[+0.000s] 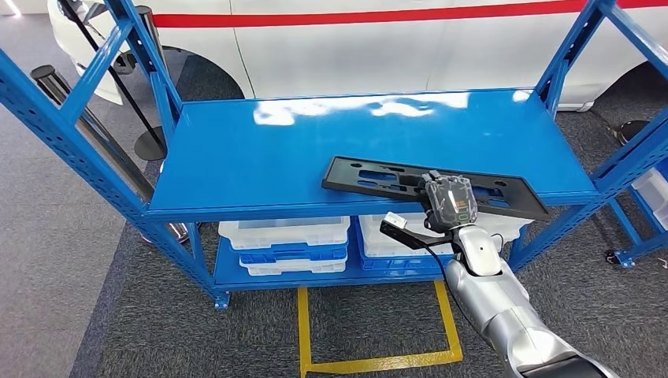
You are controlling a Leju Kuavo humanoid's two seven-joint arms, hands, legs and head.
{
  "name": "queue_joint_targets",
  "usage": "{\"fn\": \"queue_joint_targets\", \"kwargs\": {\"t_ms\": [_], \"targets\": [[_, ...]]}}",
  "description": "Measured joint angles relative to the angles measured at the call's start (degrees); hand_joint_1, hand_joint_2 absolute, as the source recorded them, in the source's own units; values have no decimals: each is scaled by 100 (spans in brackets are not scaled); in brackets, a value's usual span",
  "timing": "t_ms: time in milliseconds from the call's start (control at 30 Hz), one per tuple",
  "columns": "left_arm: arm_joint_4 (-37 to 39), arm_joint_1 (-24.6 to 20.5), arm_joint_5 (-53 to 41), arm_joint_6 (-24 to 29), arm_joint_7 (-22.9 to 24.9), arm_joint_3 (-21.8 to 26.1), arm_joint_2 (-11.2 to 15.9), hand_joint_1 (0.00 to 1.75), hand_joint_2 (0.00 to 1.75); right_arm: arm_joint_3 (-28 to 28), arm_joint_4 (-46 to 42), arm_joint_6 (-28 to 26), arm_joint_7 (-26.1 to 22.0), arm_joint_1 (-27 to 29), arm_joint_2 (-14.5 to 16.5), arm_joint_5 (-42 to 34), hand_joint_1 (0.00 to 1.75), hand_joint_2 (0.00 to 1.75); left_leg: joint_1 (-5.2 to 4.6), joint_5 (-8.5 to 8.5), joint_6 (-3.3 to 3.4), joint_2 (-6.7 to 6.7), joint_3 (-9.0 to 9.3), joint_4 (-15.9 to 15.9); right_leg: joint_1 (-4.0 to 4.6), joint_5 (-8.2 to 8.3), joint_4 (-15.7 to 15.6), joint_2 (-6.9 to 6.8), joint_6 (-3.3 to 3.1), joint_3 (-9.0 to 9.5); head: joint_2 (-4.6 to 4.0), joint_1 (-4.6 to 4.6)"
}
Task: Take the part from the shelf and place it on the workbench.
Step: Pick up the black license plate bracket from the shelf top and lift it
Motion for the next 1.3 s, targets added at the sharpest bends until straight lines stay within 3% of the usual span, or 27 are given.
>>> {"fn": "queue_joint_targets", "kwargs": {"t_ms": [67, 233, 600, 900, 1300], "targets": [[0, -1, -24, 79, -27, -7, 0, 0, 175, 0, -49, -136, 41, 64, -5, 113, 172, 175, 0, 0, 0, 0, 0, 0, 0, 0, 0, 0, 0, 0, 0, 0], [0, 0, -108, 244, -97, -60, 0, 0, 175, -18, -673, -510, 194, 501, -23, 880, 173, 175, 0, -5, 5, 2, -1, 0, -1, -4, 0, -1, 6, -1, 0, -1], [0, -11, -115, 293, -84, -143, 0, 0, 175, -186, -2189, -525, 63, 1229, 47, 1681, 175, 175, 1, -10, 7, 5, -2, -2, -2, -6, 0, 0, 8, -1, 0, -1], [0, -19, -133, 294, -80, -180, 0, 0, 175, -202, -3113, -525, -48, 1646, 192, 1771, 175, 175, 0, -11, 8, 3, -3, -1, 0, -9, 0, -1, 13, 0, 0, -1], [0, -19, -135, 315, -43, -222, -1, 0, 175, -364, -3470, -525, -332, 1884, 276, 1625, 175, 175, -1, -11, 8, 3, -3, 0, -2, -9, -1, -1, 13, 0, 0, 0]]}}
